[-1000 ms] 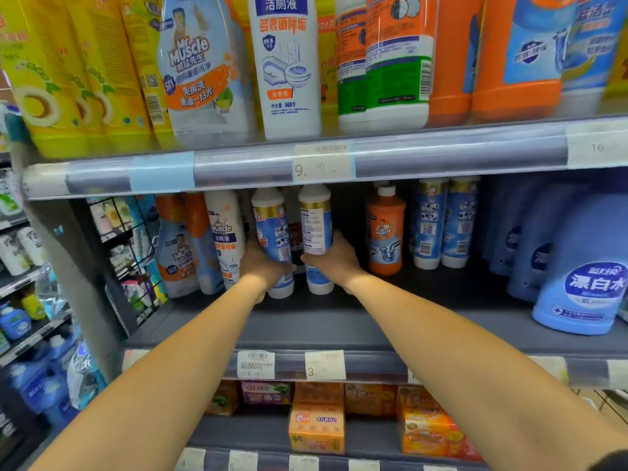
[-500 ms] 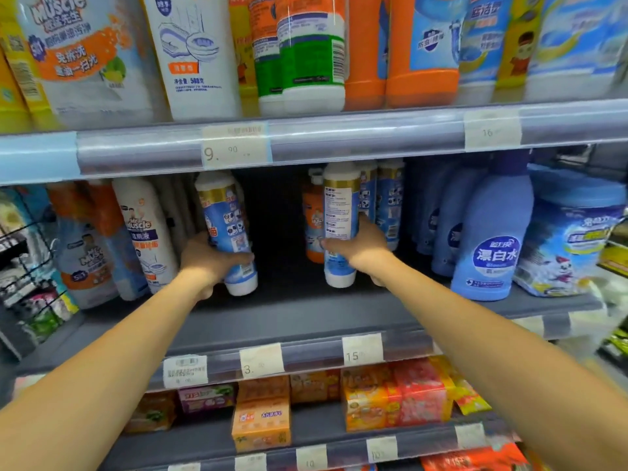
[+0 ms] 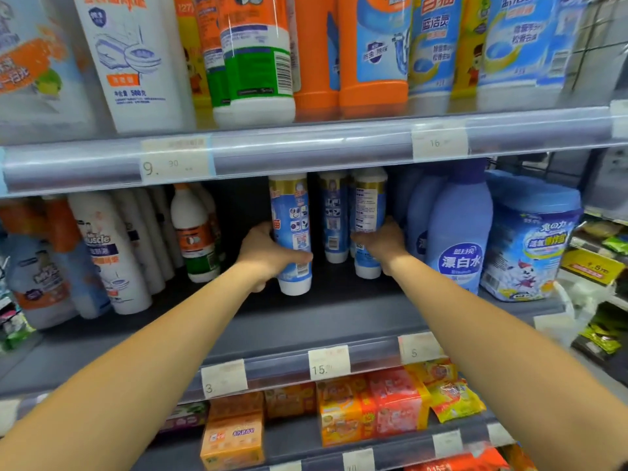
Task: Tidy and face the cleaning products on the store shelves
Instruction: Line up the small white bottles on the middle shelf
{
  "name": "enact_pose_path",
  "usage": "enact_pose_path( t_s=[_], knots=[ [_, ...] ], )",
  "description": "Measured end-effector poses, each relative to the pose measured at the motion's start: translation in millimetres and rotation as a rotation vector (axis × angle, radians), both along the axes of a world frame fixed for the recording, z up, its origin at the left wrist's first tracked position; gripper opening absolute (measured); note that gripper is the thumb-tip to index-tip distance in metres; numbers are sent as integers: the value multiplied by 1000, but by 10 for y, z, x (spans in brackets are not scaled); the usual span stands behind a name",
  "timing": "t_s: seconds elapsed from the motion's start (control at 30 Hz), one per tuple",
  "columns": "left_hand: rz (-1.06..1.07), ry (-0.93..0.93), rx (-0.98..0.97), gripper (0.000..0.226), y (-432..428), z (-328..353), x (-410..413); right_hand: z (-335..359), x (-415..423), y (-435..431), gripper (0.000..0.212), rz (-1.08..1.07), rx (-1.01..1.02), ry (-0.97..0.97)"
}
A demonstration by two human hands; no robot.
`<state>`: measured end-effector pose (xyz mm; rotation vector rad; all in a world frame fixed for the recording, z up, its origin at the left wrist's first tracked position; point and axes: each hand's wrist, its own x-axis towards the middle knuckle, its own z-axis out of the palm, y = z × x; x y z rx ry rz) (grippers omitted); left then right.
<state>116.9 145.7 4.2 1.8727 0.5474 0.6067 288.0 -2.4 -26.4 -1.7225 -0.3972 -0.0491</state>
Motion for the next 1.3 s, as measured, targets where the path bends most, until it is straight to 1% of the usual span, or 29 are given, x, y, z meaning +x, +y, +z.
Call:
enact_pose_path(
  t_s=[0.17, 0.5, 0.57, 0.63, 0.67, 0.73, 0.8, 0.87, 0.93, 1.0, 1.1, 1.2, 1.3],
  knots=[
    [9, -17, -32, 58, -163, -18, 135, -53, 118, 72, 59, -43, 4, 5],
    [45, -8, -44, 55, -255, -91, 260, -125, 159, 43, 64, 27, 26, -13],
    [43, -16, -42, 55, -287, -92, 295, -100, 62, -12, 60, 64, -28, 8],
    [41, -24, -44, 54, -320, -95, 349, -65, -111, -130, 52, 114, -182, 40],
    [42, -30, -45, 56, -336, -99, 382, -62, -229, -230, 48, 143, -289, 22],
    [36, -52, -52, 60, -380, -116, 462, -94, -500, -505, 43, 183, -524, -90],
    [16, -70, -56, 60, -447, -140, 542, -206, -744, -804, 50, 184, -709, -224],
    [3, -72, -42, 57, -518, -166, 625, -358, -918, -1051, 51, 176, -819, -366],
    [7, -81, -18, 56, -565, -204, 712, -495, -995, -1205, 44, 156, -891, -503],
    [18, -86, 5, 56, -589, -247, 796, -601, -998, -1282, 47, 136, -972, -632],
    [57, -78, 44, 61, -593, -280, 903, -722, -974, -1316, 57, 122, -1010, -754],
    [90, -74, 60, 61, -570, -288, 978, -774, -945, -1318, 53, 85, -970, -842],
    [92, -87, 17, 59, -542, -306, 1022, -796, -939, -1310, 51, 60, -942, -869]
  ],
)
